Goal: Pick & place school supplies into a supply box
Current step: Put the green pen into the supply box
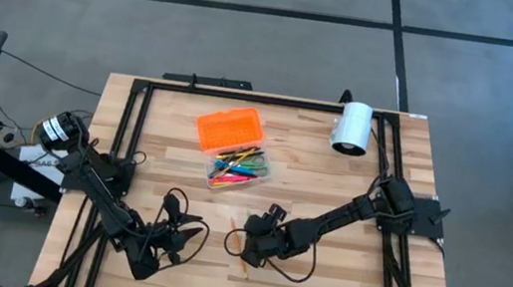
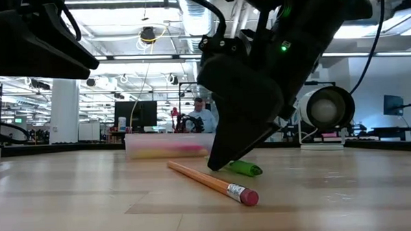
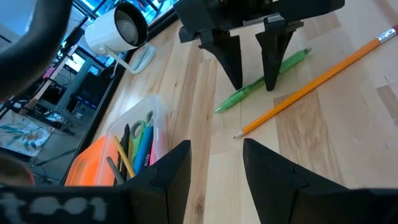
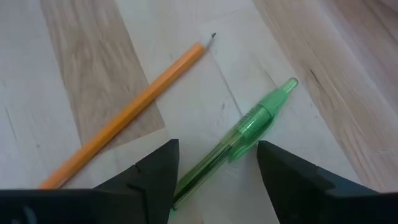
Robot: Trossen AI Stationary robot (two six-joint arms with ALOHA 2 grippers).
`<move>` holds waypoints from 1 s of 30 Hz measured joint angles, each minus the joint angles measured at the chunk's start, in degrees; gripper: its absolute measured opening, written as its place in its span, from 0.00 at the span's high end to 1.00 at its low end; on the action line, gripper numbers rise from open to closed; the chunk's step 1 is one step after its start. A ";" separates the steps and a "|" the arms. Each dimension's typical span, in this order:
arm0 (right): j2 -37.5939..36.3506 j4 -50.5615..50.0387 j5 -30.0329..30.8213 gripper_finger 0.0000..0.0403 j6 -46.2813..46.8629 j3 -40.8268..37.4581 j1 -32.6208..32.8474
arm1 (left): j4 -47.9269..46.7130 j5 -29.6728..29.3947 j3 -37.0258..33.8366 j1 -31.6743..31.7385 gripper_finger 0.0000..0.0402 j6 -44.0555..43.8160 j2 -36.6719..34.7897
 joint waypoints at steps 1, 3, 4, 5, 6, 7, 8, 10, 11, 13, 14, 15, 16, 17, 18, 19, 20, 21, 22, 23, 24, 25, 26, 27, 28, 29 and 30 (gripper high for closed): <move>0.02 -0.13 -0.10 0.48 0.00 0.00 0.00 | 0.00 0.00 0.00 0.00 0.65 -0.01 0.00; 0.08 -0.77 -0.80 0.50 0.00 0.03 -0.04 | 0.00 0.01 0.00 0.00 0.65 -0.01 0.00; 0.08 -1.23 -1.43 0.51 0.02 0.05 -0.07 | 0.00 0.01 0.00 0.00 0.65 -0.01 0.00; 0.06 -1.74 -2.14 0.52 0.02 0.13 -0.08 | 0.00 0.01 0.00 0.00 0.65 -0.01 0.00; 0.02 -2.51 -3.04 0.52 -0.10 0.14 -0.11 | -0.03 0.03 0.00 0.00 0.65 -0.01 0.00; 0.00 -3.59 -3.97 0.53 -0.25 0.17 0.00 | -0.02 0.03 0.00 0.00 0.65 -0.01 0.00; -0.03 -4.98 -4.84 0.54 -0.56 0.17 0.18 | -0.02 0.03 0.00 0.00 0.65 0.01 0.00; -0.13 -7.31 -5.35 0.56 -1.33 0.18 0.76 | -0.02 0.03 0.00 0.00 0.65 0.01 0.00; -0.16 -8.27 -5.30 0.57 -1.43 0.22 1.12 | -0.02 0.03 0.00 0.00 0.65 0.01 0.00; -0.25 -10.05 -5.11 0.58 -1.45 0.22 1.72 | -0.02 0.03 0.00 0.00 0.65 0.03 0.00; -0.27 -10.72 -5.07 0.59 -1.45 0.22 1.95 | -0.02 0.03 0.00 0.00 0.65 0.03 0.00; -0.29 -11.11 -5.09 0.60 -1.46 0.22 2.11 | -0.02 0.03 0.00 0.00 0.65 0.03 0.00; -0.29 -11.32 -5.11 0.61 -1.49 0.22 2.27 | -0.02 0.03 0.00 0.00 0.65 0.03 0.00; -0.31 -11.50 -5.12 0.63 -1.51 0.22 2.38 | -0.02 0.03 0.00 0.00 0.65 0.03 0.00; -0.31 -11.61 -5.18 0.64 -1.53 0.22 2.45 | -0.02 0.03 0.00 0.00 0.65 0.05 0.00; -0.31 -11.63 -5.24 0.66 -1.55 0.22 2.49 | -0.02 0.03 0.00 0.00 0.65 0.05 0.00; -0.31 -11.65 -5.47 0.68 -1.58 0.22 2.51 | -0.02 0.03 0.00 0.00 0.65 0.05 0.00; -0.31 -11.65 -5.65 0.70 -1.64 0.22 2.51 | -0.02 0.03 0.00 0.00 0.65 0.05 0.00; -0.34 -11.65 -5.82 0.72 -1.70 0.22 2.51 | -0.02 0.03 0.00 0.00 0.65 0.06 0.00; -0.34 -11.67 -5.99 0.74 -1.75 0.28 2.47 | -0.02 0.03 0.00 0.00 0.65 0.08 0.00; -0.34 -11.81 -6.16 0.76 -1.87 0.38 2.43 | -0.02 0.03 0.00 0.00 0.65 0.08 0.00; -0.34 -11.97 -6.37 0.77 -1.92 0.54 2.43 | -0.02 0.03 0.00 0.00 0.65 0.08 0.00; -0.34 -12.13 -6.50 0.79 -2.09 0.70 2.43 | -0.02 0.03 0.00 0.00 0.65 0.08 0.00; -0.31 -12.30 -6.61 0.81 -2.32 0.86 2.43 | -0.02 0.03 0.00 0.00 0.65 0.08 0.00; -0.29 -12.46 -6.69 0.82 -2.38 1.00 2.43 | -0.02 0.03 0.00 0.00 0.65 0.08 0.00; -0.25 -12.60 -6.71 0.83 -2.38 1.15 2.43 | -0.02 0.03 0.00 0.00 0.65 0.08 0.00; -0.22 -12.74 -6.71 0.85 -2.40 1.29 2.43 | -0.02 0.03 0.00 0.00 0.65 0.08 0.00</move>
